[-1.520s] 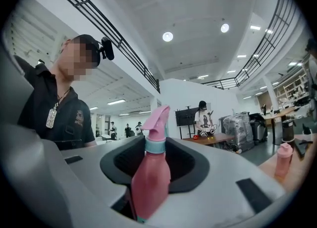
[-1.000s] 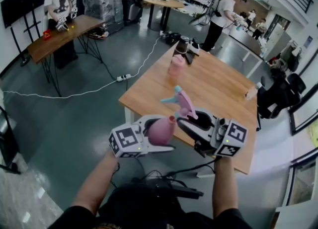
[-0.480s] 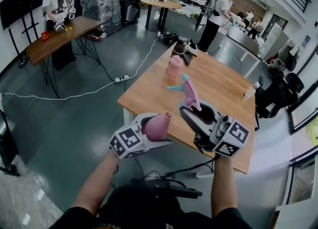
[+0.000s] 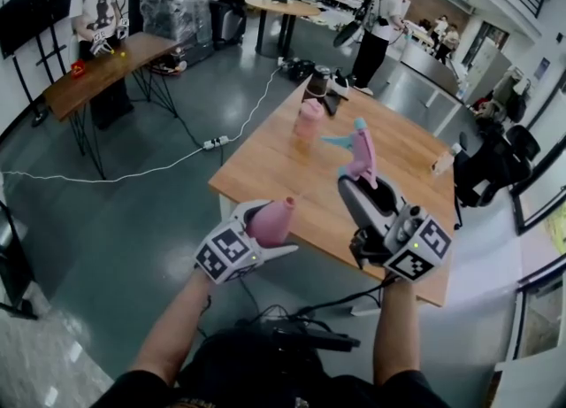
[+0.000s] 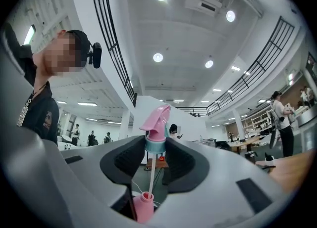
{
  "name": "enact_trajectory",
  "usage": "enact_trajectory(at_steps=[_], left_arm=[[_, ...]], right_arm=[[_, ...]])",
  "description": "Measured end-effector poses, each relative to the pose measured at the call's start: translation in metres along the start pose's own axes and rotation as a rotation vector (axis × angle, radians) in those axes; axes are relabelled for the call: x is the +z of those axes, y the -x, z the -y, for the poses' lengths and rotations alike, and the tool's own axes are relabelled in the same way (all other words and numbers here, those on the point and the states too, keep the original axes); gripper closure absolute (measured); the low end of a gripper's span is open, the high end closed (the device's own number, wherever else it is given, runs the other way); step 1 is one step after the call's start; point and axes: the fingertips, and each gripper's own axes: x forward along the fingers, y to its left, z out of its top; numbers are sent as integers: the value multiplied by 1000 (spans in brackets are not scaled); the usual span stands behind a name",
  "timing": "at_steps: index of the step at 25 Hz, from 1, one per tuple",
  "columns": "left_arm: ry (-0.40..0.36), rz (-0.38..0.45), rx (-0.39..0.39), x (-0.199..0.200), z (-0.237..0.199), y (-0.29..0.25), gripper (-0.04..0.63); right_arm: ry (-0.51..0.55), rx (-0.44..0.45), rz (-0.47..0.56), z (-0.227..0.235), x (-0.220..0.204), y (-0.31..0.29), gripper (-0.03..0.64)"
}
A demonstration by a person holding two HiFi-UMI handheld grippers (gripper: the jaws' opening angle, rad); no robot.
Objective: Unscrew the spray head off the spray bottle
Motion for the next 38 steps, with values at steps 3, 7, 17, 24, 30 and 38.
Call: enact_trajectory(at_steps=[3, 7, 17, 24, 30, 38], left_arm=[[-5, -21, 4, -6, 0, 0, 152], [-11, -29, 6, -7, 0, 0, 152], [17, 48, 147, 23, -24, 8, 152], [32, 72, 174, 38, -28, 8, 152], [21, 75, 196, 40, -32, 9, 152], [28, 83, 200, 43, -33, 7, 152]], right_arm=[[0, -27, 47, 2, 6, 3, 477], [-4, -66, 86, 8, 12, 7, 477], [120, -340, -52, 40, -30, 11, 477], [125, -452, -127, 56, -67, 17, 479], [142, -552, -199, 61, -88, 21, 479], [113, -575, -218, 59, -100, 24, 480]])
